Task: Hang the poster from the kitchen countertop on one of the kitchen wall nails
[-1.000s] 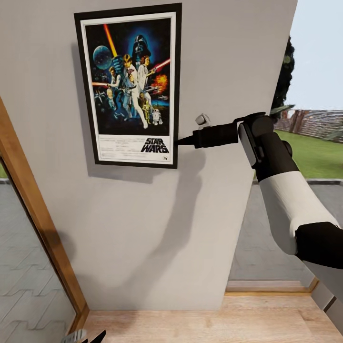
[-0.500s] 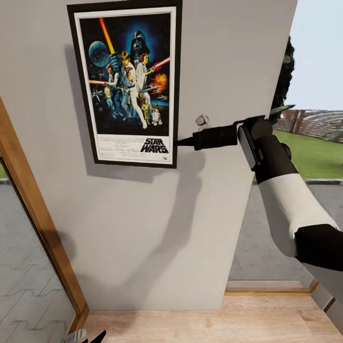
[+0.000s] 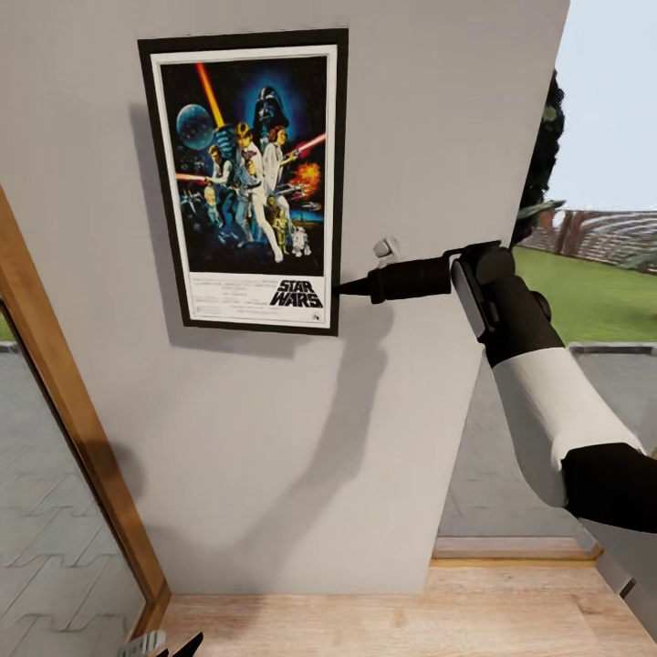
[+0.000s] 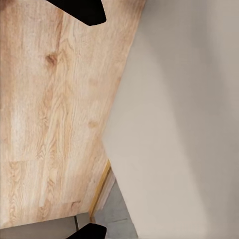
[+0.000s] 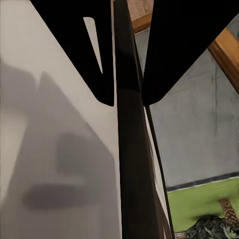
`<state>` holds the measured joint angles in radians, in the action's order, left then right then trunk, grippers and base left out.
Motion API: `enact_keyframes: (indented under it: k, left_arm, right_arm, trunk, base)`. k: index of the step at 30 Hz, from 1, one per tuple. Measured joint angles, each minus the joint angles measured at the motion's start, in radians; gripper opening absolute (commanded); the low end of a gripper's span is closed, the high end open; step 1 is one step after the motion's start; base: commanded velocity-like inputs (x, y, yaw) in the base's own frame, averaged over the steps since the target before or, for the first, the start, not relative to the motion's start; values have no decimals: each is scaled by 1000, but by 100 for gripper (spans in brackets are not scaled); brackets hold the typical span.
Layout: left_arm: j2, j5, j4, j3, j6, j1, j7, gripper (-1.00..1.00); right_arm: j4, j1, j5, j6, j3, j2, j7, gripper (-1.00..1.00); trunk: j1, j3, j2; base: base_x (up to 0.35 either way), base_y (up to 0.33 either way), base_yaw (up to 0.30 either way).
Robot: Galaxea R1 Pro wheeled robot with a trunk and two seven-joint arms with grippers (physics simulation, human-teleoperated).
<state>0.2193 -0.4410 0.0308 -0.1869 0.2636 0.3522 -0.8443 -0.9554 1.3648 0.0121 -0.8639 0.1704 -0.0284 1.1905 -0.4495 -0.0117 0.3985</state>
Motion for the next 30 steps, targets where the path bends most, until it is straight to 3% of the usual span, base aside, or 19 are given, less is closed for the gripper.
enact_keyframes:
  k: [30]
  left_arm:
    - [0,0,1,0,0,0,0,100]
  right_arm:
    - [0,-55,1,3,0,0,0,-100]
  trunk:
    - [0,0,0]
  base:
    - [0,0,0]
